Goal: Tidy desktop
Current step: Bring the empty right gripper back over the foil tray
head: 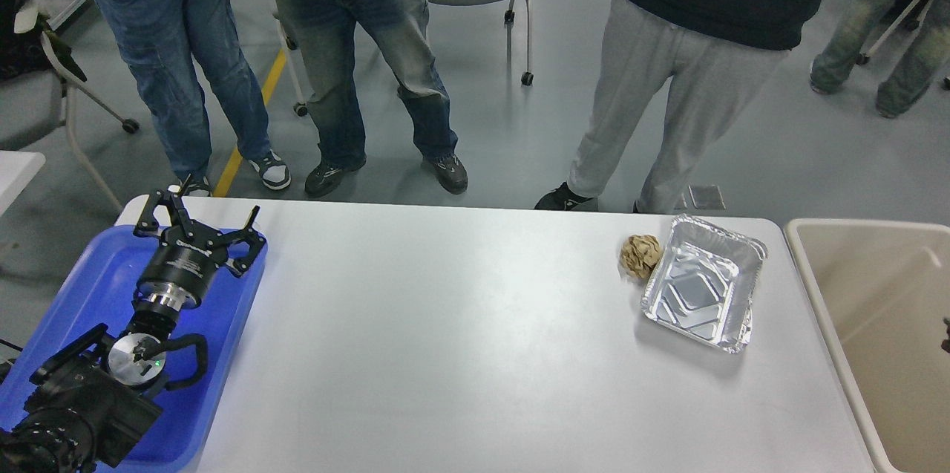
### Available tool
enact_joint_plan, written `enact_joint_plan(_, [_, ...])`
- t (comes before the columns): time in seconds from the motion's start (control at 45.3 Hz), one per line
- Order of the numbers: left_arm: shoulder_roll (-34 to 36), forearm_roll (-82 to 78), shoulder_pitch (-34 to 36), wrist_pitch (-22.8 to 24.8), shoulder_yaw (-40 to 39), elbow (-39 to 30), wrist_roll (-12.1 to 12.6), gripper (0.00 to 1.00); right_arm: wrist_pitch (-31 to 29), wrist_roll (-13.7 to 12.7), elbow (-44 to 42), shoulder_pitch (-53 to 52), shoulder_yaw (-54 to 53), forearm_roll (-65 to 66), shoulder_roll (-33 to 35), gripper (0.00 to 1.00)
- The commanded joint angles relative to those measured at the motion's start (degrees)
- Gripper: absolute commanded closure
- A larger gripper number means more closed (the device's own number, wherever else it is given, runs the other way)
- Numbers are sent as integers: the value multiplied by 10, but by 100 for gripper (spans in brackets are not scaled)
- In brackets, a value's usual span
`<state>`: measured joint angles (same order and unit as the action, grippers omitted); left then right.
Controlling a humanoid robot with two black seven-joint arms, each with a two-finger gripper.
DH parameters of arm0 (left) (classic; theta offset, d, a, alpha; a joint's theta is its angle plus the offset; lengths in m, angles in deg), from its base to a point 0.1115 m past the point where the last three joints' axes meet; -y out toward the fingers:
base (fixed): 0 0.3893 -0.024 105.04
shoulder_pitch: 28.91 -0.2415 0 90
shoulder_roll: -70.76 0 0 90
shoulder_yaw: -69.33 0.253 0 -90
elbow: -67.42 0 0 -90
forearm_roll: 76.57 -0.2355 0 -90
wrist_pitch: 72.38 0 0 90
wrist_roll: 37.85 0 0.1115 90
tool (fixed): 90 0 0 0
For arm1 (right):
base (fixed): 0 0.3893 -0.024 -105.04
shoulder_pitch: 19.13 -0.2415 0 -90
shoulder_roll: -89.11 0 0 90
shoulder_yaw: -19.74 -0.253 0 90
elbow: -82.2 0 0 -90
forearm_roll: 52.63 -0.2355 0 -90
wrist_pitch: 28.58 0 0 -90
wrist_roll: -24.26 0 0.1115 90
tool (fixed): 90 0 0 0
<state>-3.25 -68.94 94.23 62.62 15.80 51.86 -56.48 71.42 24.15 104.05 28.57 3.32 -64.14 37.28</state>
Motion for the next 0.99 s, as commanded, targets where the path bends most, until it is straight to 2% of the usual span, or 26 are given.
enact_joint_plan(0.0, [0,0,0,0,0,0,0,0,-1,1,162,-44,-111,2,90,0])
enact_joint_plan(0.132, [0,0,0,0,0,0,0,0,-2,1,209,-68,-165,2,83,0])
enact_joint_plan(0.287, [0,0,0,0,0,0,0,0,-19,2,249,-96,-193,1,24,0])
enact_joint_plan(0.507, [0,0,0,0,0,0,0,0,-81,2,249,-111,-245,1,-91,0])
enact_joint_plan(0.728, [0,0,0,0,-1,0,0,0,-171,2,244,-114,-269,1,-196,0])
enact_joint_plan(0.971, [-1,-1,0,0,-1,0,0,0,-235,3,229,-89,-274,1,-295,0])
